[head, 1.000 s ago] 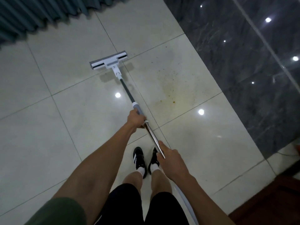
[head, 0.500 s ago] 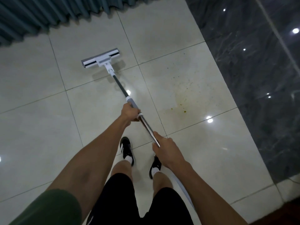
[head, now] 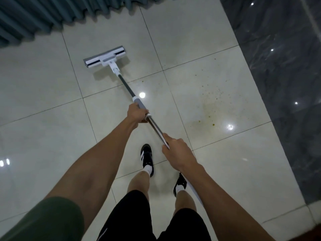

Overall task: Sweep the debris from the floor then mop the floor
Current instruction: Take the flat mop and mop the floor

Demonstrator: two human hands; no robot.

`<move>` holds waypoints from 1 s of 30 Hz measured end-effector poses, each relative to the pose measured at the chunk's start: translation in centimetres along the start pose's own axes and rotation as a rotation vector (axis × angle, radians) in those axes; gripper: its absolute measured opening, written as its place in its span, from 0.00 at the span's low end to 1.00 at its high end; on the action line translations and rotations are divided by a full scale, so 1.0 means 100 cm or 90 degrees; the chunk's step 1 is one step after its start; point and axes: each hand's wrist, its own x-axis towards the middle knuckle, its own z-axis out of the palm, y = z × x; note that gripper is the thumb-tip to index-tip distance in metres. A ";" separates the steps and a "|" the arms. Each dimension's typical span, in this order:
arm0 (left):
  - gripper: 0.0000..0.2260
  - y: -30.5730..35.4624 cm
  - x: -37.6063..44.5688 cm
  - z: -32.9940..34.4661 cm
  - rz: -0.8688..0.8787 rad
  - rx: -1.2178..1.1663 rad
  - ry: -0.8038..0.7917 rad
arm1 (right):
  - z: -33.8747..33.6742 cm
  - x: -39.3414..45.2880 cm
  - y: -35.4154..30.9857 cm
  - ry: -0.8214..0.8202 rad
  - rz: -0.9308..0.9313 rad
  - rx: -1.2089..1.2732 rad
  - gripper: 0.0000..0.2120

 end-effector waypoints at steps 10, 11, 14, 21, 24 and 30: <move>0.16 0.011 0.068 -0.044 -0.011 -0.044 -0.011 | 0.017 0.066 -0.052 0.006 0.019 -0.081 0.20; 0.14 0.008 0.074 -0.046 -0.016 -0.048 -0.014 | 0.021 0.071 -0.055 0.002 0.025 -0.088 0.20; 0.12 -0.004 0.089 -0.047 -0.035 -0.041 -0.020 | 0.032 0.084 -0.058 -0.009 0.037 -0.105 0.20; 0.09 -0.010 0.102 -0.045 -0.057 0.019 -0.063 | 0.048 0.083 -0.052 0.011 0.055 -0.055 0.20; 0.08 -0.011 0.094 -0.030 -0.081 0.037 -0.084 | 0.049 0.075 -0.037 0.007 0.072 -0.043 0.22; 0.07 -0.042 0.056 0.026 -0.099 0.020 -0.106 | 0.042 0.028 0.027 0.015 0.090 -0.026 0.21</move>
